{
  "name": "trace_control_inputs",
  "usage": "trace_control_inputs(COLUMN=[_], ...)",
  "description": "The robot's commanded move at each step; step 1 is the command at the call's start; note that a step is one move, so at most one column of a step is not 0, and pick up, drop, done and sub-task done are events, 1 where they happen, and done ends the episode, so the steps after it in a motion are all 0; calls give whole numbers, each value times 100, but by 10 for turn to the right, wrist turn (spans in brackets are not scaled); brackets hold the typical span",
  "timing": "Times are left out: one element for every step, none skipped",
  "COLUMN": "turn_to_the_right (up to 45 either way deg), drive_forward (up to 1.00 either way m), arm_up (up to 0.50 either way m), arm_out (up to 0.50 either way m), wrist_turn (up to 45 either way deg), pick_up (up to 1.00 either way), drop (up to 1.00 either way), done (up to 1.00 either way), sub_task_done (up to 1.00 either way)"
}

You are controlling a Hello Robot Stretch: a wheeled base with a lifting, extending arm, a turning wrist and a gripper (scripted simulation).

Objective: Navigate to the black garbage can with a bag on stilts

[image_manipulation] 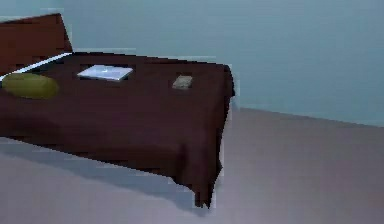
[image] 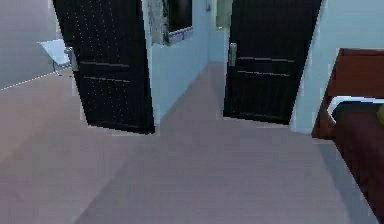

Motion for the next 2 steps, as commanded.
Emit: trace_control_inputs(turn_to_the_right=[0,0], drive_forward=[100,100], arm_up=[0,0], arm_out=[0,0], wrist_turn=[0,0], pick_up=[0,0], drop=[0,0], done=[0,0], sub_task_done=[0,0])
